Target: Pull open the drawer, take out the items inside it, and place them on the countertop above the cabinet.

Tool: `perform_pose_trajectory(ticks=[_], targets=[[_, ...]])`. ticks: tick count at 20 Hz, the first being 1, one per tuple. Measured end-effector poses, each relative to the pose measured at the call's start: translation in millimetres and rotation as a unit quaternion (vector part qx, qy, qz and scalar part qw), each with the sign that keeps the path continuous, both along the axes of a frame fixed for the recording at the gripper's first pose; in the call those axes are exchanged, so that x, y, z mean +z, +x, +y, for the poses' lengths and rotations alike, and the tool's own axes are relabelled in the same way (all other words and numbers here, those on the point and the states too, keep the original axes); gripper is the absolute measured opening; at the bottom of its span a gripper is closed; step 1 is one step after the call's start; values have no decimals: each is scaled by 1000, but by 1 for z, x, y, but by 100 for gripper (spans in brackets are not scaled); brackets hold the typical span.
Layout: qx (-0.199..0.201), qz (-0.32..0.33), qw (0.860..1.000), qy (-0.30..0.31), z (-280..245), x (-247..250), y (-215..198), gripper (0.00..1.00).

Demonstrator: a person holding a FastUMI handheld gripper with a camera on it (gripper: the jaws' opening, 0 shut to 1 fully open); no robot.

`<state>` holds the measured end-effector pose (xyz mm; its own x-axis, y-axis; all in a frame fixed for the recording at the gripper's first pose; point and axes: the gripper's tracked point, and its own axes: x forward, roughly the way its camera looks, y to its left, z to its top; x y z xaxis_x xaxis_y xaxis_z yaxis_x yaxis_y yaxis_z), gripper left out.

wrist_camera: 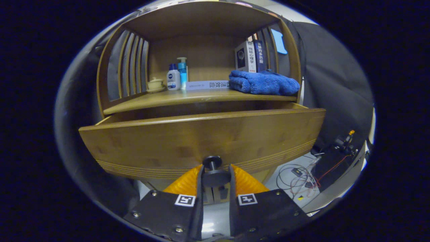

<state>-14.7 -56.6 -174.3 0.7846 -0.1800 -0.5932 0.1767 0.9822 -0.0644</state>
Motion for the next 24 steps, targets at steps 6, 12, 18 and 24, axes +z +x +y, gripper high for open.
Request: perform_pose_trajectory(ticks=[6, 12, 18, 24], targets=[[-25, 24, 999, -24, -6, 11, -42, 32], [-42, 51, 997, -25, -1, 11, -77, 32], [-45, 37, 998, -2, 6, 12, -87, 32], [-51, -29, 998, 24, 11, 53, -87, 60]])
